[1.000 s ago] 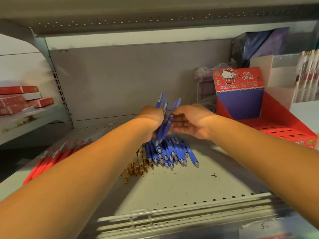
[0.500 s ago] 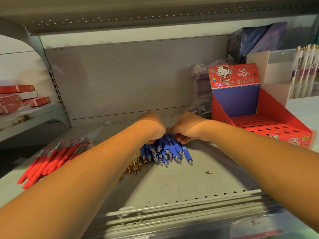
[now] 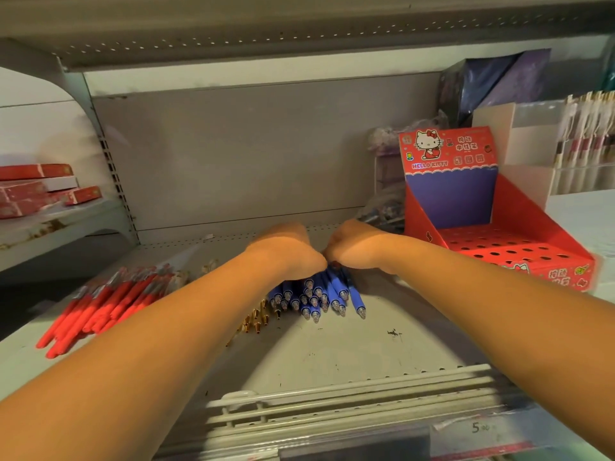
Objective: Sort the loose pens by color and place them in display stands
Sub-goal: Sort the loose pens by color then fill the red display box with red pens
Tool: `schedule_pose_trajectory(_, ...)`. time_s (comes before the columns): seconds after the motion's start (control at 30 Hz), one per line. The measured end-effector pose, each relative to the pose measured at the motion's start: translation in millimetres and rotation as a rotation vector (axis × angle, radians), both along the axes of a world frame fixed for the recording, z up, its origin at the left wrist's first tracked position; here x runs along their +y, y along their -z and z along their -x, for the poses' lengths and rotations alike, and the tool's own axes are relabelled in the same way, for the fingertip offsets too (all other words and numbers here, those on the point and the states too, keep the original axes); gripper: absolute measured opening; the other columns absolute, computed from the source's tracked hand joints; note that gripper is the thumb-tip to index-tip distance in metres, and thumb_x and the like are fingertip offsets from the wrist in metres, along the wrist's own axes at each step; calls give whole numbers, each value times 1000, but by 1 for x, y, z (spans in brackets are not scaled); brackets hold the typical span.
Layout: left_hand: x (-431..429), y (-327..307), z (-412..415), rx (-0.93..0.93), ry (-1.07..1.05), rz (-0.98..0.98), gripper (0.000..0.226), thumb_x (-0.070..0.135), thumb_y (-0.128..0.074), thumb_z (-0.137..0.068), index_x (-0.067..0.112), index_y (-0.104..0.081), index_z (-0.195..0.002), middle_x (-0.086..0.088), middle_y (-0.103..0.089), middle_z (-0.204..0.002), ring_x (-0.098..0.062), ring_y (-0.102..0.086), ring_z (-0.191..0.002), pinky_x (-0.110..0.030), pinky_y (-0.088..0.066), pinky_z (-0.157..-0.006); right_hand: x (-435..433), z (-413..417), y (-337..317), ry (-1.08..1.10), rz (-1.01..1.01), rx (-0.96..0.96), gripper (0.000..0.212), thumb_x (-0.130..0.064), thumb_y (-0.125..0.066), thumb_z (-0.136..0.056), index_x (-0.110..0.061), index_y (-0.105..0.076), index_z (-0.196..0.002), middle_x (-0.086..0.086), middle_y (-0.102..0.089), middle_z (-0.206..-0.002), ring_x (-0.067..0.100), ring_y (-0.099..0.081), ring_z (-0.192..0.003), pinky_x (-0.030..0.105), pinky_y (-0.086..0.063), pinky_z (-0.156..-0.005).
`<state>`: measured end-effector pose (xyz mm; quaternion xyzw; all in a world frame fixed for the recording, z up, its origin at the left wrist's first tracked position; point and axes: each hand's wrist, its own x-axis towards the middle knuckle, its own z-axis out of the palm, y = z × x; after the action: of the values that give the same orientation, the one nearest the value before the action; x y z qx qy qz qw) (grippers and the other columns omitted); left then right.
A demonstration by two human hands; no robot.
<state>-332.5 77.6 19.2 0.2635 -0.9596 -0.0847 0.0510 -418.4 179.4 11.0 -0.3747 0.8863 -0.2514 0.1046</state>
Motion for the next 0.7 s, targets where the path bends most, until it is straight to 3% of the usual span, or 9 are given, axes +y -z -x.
schedule_pose_trajectory(0.1, -4, 2, -2, 83, -52, 30, 39, 51, -59, -86, 13, -63, -89, -4, -64, -80, -19, -59, -69, -27, -46, -58, 2, -2, -3, 37, -92, 34, 17, -16, -51, -94, -7, -58, -81, 8, -52, -77, 19, -43, -64, 28, -38, -57)
schedule_pose_trajectory(0.13, -7, 4, -3, 92, -71, 61, 45, 54, -55, -89, 12, -62, -104, -7, -66, -97, -21, -61, -79, -31, -48, -65, 3, -2, -3, 41, -138, 23, 19, -18, -47, -97, -7, -59, -87, 10, -54, -82, 19, -43, -66, 29, -40, -59)
schedule_pose_trajectory(0.2, -13, 13, -6, 61, -79, 64, 61, 57, -43, -95, 17, -42, -140, -15, -45, -143, -34, -51, -120, -45, -45, -97, 4, 0, 2, 52, -182, -77, 27, -23, -42, -101, -5, -60, -91, 14, -59, -85, 23, -50, -67, 34, -51, -68)
schedule_pose_trajectory(0.27, -18, 23, -8, 51, -26, -21, 64, 56, -36, -98, 24, -24, -152, -12, -24, -158, -37, -32, -139, -50, -29, -113, 4, -2, 6, 72, -149, -198, 32, -23, -42, -102, -5, -58, -81, 11, -61, -72, 24, -57, -58, 34, -54, -65)
schedule_pose_trajectory(0.37, -20, 34, -5, 81, 85, -187, 55, 41, -33, -103, 24, -21, -153, -11, -27, -157, -33, -34, -138, -42, -30, -109, -1, -6, 9, 27, -154, -149, 31, -15, -42, -103, -4, -55, -76, 12, -60, -66, 18, -59, -42, 26, -51, -49)
schedule_pose_trajectory(0.43, -20, 34, 0, 81, 118, -251, 54, 30, -37, -102, 21, -21, -153, -13, -30, -156, -32, -39, -135, -36, -34, -101, -2, -9, 8, 8, -194, -86, 29, -12, -43, -102, -3, -56, -77, 12, -60, -67, 18, -57, -42, 24, -46, -45)
schedule_pose_trajectory(0.57, -20, 28, 4, 11, 201, -250, 55, 23, -40, -101, 16, -22, -153, -16, -48, -139, -26, -51, -112, -31, -37, -85, 8, -7, 5, -37, -117, -165, 18, -16, -49, -102, -3, -60, -95, 9, -61, -77, 16, -59, -57, 22, -48, -48)
schedule_pose_trajectory(0.63, -20, 29, 4, -1, 242, -235, 47, 27, -37, -103, 14, -30, -149, -10, -53, -119, -24, -49, -99, -31, -39, -79, 14, -4, 6, -62, -41, -245, 17, -16, -50, -101, -4, -61, -99, 8, -63, -82, 15, -60, -62, 22, -49, -52)
schedule_pose_trajectory(0.7, -19, 32, 3, 17, 265, -214, 42, 33, -35, -105, 11, -40, -140, -7, -53, -112, -26, -51, -97, -34, -41, -80, 17, -3, 7, -51, -12, -250, 19, -16, -50, -101, -3, -63, -99, 9, -64, -81, 15, -61, -62, 23, -51, -55)
